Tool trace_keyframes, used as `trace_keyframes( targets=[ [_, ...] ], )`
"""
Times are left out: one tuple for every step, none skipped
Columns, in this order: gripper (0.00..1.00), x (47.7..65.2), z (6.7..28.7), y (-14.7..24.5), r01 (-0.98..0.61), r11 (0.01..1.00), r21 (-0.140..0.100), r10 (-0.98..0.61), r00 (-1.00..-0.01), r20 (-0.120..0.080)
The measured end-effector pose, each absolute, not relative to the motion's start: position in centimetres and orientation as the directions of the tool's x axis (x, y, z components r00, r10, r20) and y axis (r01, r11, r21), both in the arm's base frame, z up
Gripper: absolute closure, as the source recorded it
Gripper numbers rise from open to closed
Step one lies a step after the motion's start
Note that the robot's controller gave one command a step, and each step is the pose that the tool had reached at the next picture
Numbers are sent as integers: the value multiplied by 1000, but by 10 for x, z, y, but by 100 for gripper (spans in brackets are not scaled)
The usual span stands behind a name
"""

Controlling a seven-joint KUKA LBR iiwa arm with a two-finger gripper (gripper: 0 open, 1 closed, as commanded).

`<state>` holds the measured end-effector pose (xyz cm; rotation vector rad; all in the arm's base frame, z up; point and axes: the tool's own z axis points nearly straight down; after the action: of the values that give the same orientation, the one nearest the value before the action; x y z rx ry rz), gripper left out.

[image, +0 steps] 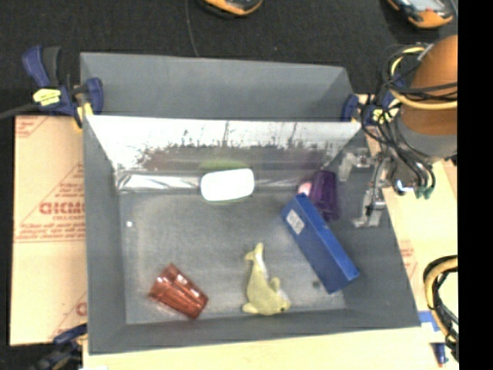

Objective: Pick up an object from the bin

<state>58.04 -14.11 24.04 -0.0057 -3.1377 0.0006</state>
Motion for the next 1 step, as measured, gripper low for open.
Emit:
trace_keyframes(
  targets=[
    [0, 582, 245, -140, 1, 1000, -2, 1, -1000, -4]
  ],
)
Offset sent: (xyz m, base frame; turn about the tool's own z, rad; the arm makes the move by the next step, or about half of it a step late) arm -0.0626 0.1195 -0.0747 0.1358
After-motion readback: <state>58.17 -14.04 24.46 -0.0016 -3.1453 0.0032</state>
